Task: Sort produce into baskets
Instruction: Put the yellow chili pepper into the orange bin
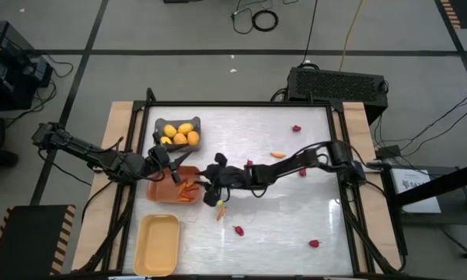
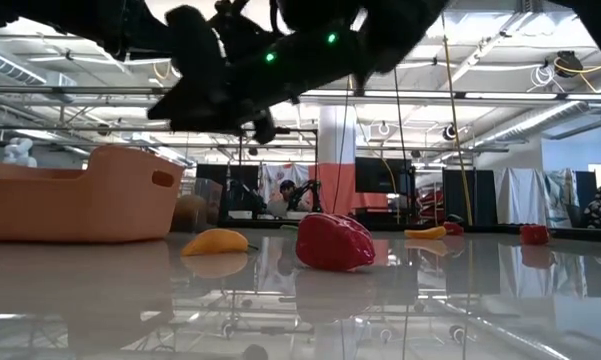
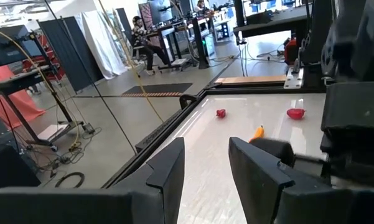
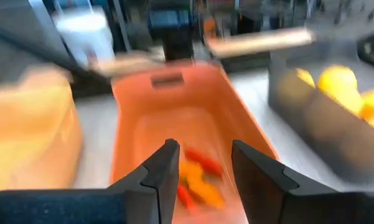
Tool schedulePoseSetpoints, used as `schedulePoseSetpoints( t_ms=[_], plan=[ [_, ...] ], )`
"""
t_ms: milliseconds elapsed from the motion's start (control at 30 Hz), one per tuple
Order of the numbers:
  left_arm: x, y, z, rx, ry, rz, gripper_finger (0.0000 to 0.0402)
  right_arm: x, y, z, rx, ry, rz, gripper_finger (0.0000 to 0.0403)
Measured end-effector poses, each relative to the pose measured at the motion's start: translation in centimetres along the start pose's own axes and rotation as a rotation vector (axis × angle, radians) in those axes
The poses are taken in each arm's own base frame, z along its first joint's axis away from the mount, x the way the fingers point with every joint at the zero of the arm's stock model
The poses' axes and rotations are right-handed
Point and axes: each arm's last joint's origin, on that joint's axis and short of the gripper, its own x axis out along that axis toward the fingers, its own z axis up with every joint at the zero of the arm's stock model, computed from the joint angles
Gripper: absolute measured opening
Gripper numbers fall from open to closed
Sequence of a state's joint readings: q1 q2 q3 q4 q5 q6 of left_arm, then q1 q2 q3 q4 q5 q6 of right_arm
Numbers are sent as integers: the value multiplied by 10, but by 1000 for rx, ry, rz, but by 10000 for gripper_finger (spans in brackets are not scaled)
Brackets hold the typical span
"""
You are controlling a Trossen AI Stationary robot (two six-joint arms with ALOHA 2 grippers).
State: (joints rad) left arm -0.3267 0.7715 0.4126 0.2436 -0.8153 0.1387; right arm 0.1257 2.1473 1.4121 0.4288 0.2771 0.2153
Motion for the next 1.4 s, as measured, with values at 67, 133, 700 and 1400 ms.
schedulePoseSetpoints(
  t_ms=[67, 133, 700, 1400],
  plan=[
    [0, 0, 0, 2, 2, -1, 134, -11, -2, 5, -25, 106, -22, 137],
    [0, 0, 0, 3, 3, -1, 134, -21, -3, 9, -23, 195, -14, 137],
    [2, 1, -1, -17, 8, 7, 134, -114, -2, 32, 62, 727, -55, 137],
    [1, 1, -1, -21, 9, 4, 134, -105, 39, 4, -260, 706, 130, 137]
  ],
)
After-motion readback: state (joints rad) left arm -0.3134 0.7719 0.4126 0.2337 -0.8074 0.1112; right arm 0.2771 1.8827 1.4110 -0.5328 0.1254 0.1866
